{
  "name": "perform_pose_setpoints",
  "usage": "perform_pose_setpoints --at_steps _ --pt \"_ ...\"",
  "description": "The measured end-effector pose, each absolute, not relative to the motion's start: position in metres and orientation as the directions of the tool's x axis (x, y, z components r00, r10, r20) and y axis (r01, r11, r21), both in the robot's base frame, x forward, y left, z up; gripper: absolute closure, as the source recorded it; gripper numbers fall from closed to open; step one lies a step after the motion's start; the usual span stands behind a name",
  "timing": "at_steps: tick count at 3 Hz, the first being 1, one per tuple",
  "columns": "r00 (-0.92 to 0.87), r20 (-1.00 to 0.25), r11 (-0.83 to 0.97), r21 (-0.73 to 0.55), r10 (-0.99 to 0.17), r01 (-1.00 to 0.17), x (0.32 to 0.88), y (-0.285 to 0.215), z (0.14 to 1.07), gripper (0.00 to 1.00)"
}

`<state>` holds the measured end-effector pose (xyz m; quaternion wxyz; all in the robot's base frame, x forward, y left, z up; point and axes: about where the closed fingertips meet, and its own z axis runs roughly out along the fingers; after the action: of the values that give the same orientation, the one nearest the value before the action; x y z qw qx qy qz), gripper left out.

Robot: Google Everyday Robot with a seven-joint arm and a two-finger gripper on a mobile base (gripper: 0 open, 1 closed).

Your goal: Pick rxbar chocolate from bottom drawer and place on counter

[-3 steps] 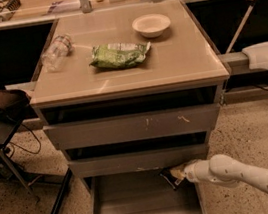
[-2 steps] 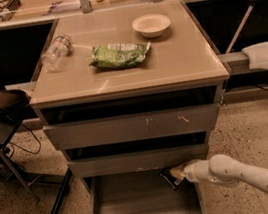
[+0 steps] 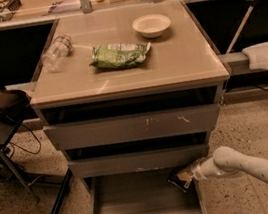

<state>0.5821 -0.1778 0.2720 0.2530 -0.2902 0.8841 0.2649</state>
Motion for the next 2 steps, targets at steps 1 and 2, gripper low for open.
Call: perform_pose_setpoints --at_steps 1,2 --pt "-0.704 -0.601 0.691 0.321 -0.379 -0.647 0.5821 -0.1778 0.2719 1.0" --pt "-0.706 -0.591 0.694 0.316 -0.39 -0.647 0.5806 -0.1761 0.2691 1.0"
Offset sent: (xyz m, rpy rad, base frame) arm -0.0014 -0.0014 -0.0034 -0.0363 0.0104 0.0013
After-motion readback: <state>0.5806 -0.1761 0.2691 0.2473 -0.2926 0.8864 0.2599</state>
